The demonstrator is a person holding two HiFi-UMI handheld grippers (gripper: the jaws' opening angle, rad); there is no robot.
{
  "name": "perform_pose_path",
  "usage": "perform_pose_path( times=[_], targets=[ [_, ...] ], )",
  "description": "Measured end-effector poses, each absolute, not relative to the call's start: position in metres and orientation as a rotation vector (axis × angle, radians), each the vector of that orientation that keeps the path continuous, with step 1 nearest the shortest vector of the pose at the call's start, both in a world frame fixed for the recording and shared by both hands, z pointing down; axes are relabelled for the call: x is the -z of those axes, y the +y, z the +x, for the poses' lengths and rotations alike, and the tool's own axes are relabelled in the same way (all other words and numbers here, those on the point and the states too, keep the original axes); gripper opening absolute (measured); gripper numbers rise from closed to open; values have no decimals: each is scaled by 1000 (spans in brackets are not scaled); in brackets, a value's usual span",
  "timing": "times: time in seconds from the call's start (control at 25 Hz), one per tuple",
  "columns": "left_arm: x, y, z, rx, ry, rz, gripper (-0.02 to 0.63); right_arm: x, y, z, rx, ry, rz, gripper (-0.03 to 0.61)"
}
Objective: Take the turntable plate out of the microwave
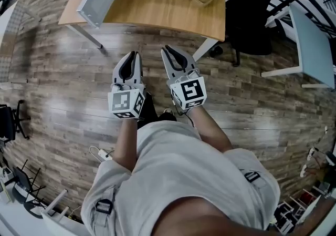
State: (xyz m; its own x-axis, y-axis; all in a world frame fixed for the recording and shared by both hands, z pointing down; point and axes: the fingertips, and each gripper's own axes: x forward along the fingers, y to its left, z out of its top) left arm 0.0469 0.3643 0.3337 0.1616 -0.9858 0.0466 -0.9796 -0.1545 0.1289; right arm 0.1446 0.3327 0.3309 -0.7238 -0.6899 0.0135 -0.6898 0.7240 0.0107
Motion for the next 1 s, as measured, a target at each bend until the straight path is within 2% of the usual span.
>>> perform_pose_path(
  times=[1.0],
  targets=[
    [-386, 158, -83, 37, -1620, 2344, 50, -389, 141, 17, -179, -2674, 1325, 51]
  ],
)
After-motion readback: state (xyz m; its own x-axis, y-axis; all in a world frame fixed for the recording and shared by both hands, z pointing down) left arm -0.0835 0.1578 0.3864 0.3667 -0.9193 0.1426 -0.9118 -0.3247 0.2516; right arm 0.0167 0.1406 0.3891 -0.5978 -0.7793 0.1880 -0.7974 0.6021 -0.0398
